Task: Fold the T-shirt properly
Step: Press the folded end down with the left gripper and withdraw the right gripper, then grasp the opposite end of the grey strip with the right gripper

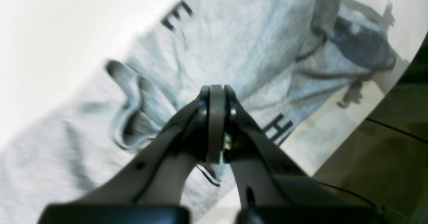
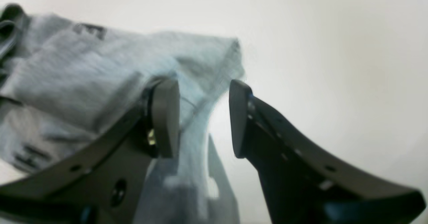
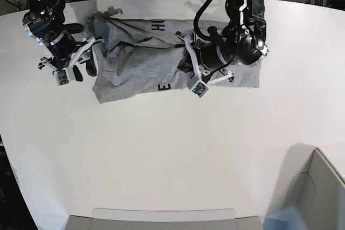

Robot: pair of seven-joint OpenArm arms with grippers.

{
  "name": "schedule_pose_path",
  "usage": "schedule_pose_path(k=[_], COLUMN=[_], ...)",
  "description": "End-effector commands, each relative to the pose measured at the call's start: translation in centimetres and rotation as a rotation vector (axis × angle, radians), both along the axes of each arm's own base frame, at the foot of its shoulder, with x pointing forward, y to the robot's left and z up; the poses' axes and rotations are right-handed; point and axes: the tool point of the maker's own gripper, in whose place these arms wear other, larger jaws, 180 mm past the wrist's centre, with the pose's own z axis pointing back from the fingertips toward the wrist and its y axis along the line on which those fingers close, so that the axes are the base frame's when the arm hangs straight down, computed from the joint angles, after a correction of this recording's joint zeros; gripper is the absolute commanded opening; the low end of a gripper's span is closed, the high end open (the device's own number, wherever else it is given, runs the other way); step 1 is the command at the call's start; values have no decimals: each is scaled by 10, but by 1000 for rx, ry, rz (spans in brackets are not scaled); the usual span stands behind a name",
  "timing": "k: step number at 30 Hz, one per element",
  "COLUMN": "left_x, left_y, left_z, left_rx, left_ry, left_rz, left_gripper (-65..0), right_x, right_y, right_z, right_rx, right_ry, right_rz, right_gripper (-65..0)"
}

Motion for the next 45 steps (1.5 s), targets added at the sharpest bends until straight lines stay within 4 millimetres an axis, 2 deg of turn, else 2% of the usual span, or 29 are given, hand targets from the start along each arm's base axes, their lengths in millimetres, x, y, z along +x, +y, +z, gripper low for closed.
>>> schedule_pose_path(k=[1, 5, 9, 11, 13, 17, 19, 26, 36, 43, 45], left_x=[7, 5, 0, -6, -8, -8, -7, -9, -16, -21, -21], left_y=[-3, 6, 7, 8, 8, 8, 9, 8, 18, 19, 20], left_z=[13, 8, 4, -1, -2, -2, -2, -3, -11, -15, -14], left_rx=[-27, 6, 11, 11, 11, 11, 13, 14, 48, 49, 49], left_ry=[-47, -42, -28, -8, -4, -4, -4, -1, 20, 34, 33], left_rz=[-1, -7, -9, -8, -9, -9, -5, -10, -12, -10, -8], left_gripper=[-650, -650, -650, -650, -650, -650, -650, -650, -650, -650, -650], right_x=[3, 0, -4, -11, -14, -20, -18, -18, -17, -16, -17], right_y=[-10, -55, -94, -104, -108, -110, -100, -44, 29, 46, 48], right_z=[13, 13, -24, -48, -63, -75, -78, -103, -114, -115, -117], right_rx=[-2, 52, 137, 184, 220, 245, 244, 297, 378, 393, 365], right_ry=[-28, 43, 215, 307, 356, 396, 409, 500, 530, 534, 548], right_rz=[9, -63, -130, -149, -165, -174, -146, -7, 125, 150, 167], right_gripper=[-400, -400, -400, -400, -400, -400, -400, -400, -401, -404, -427])
